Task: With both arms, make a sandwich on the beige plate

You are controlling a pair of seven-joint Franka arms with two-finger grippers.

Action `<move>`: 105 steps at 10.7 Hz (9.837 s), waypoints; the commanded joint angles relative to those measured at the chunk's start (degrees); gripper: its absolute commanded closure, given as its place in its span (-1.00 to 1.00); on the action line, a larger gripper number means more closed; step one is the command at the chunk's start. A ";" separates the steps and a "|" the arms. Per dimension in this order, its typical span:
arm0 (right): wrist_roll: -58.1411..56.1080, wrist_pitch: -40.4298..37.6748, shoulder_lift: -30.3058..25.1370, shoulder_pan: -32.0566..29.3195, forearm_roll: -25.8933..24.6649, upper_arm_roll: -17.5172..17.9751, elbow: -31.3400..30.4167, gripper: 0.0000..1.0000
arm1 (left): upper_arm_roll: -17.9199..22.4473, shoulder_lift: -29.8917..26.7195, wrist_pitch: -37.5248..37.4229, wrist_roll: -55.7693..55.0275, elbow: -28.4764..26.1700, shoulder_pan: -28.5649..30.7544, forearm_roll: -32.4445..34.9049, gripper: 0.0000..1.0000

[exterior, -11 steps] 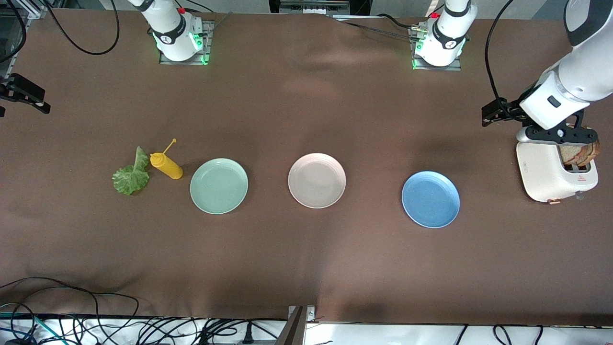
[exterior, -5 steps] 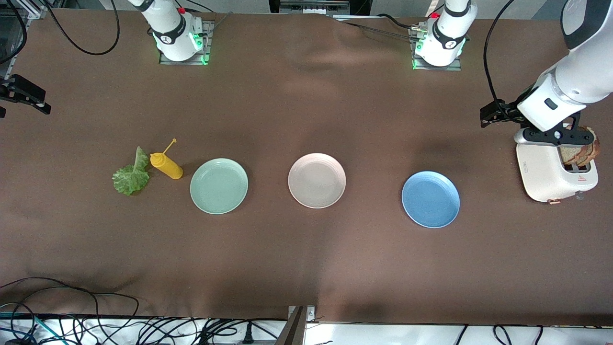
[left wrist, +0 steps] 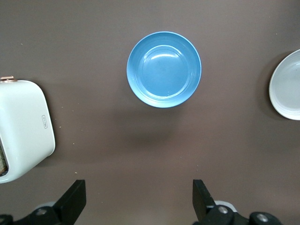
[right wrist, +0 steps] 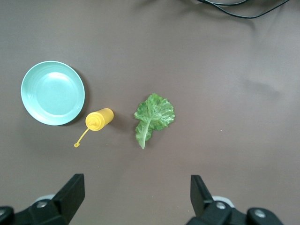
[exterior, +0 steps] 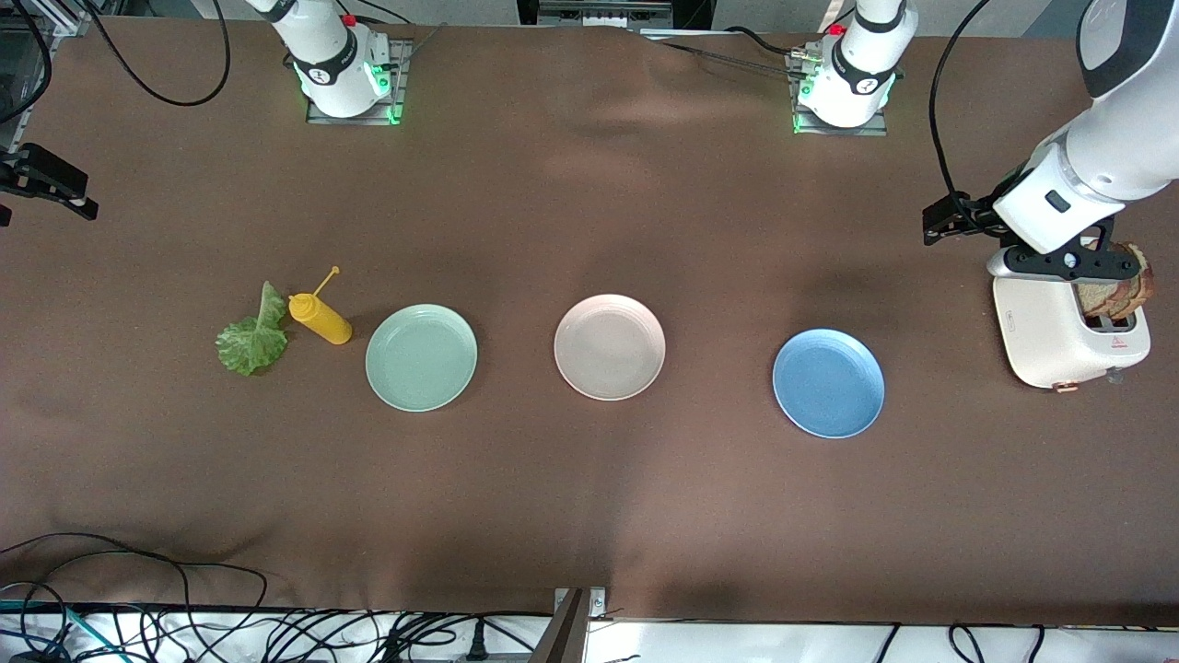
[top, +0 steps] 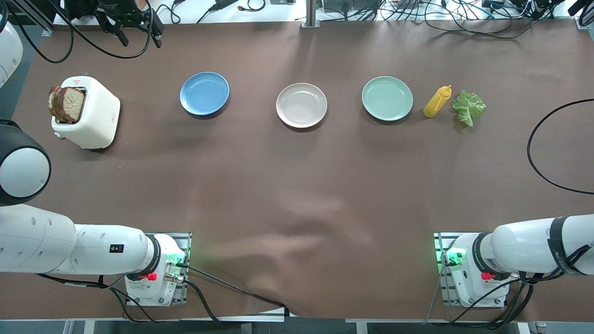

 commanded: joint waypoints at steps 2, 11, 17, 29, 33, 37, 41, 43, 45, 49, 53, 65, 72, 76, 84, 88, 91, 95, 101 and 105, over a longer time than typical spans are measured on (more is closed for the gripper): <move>0.43 -0.25 0.54 -0.36 0.61 0.19 1.32 -1.00 | -0.01 -1.05 0.86 -0.24 -1.08 0.27 -0.64 -1.00; 0.43 -0.33 0.54 -0.27 0.52 0.28 1.32 -1.00 | 0.16 -0.87 0.86 -0.06 -1.26 0.62 -0.46 -1.00; 0.35 -0.51 0.54 -0.19 0.52 0.37 1.23 -1.00 | 0.16 -0.87 0.86 0.20 -1.96 2.03 -0.46 -1.00; 0.43 -0.77 0.45 -0.19 0.69 0.45 1.32 -1.00 | 0.16 -0.87 2.44 0.29 -3.45 3.44 -0.46 -1.00; 0.43 -0.86 0.54 -0.19 0.78 0.45 1.32 -1.00 | 0.16 -0.96 2.35 0.47 -3.54 3.44 -0.46 -1.00; 0.35 -0.86 0.54 -0.10 0.69 0.45 1.32 -1.00 | 0.25 -0.78 2.52 0.47 -5.38 5.28 -0.29 -1.00; 0.43 -0.95 0.63 -0.19 0.87 0.45 1.32 -1.00 | 0.34 -0.34 3.49 -0.15 -8.28 8.51 5.78 -1.00; 0.43 -1.04 0.63 -0.10 0.87 0.54 1.23 -1.00 | 0.34 0.27 3.75 0.47 -9.16 11.95 8.05 -1.00; 0.35 -1.12 0.63 -0.01 0.87 0.54 1.14 -1.00 | 0.25 1.41 4.19 0.73 -9.69 14.93 10.07 -1.00; 0.35 -1.04 0.63 -0.10 0.87 0.54 1.14 -1.00 | 0.34 5.71 7.70 6.68 -9.69 21.88 10.78 -1.00; 0.35 -1.04 0.63 -0.01 0.87 0.54 1.14 -1.00 | 0.34 8.97 10.95 8.99 -9.60 26.45 14.38 -1.00; 0.52 -4.02 1.07 0.43 0.87 0.63 1.23 -1.00 | 0.25 15.56 14.04 9.87 -8.73 29.01 14.39 -0.56; 0.52 -3.94 1.07 0.43 0.87 0.63 1.23 -1.00 | 0.25 15.48 12.64 18.30 -5.49 29.80 14.30 1.00; 0.52 -3.85 1.07 0.43 0.87 0.63 1.23 -1.00 | -0.36 15.22 2.55 20.24 1.36 29.02 12.90 1.00; 0.52 -3.85 1.07 0.43 0.87 0.63 1.32 -1.00 | -5.99 15.30 -5.65 13.04 8.41 27.27 -7.46 1.00; 0.43 -3.76 1.07 0.43 0.87 0.63 1.32 -1.00 | -5.99 18.19 -3.03 7.24 7.71 21.82 -20.29 1.00; 0.43 -3.67 1.07 0.43 0.87 0.63 1.32 -1.00 | -5.99 21.18 0.75 5.83 7.62 17.95 -25.94 1.00; 0.35 -3.67 1.07 0.43 0.78 0.63 1.32 -1.00 | -5.90 22.51 8.48 -4.34 7.62 7.95 -30.96 1.00; 0.43 -3.67 1.07 0.43 0.78 0.63 1.32 -1.00 | -5.90 26.81 20.43 -14.19 7.45 -3.75 -35.97 1.00; 0.35 -3.59 1.16 0.43 0.69 0.63 1.32 -1.00 | -5.99 31.99 30.38 -16.32 7.88 -9.73 -38.59 1.00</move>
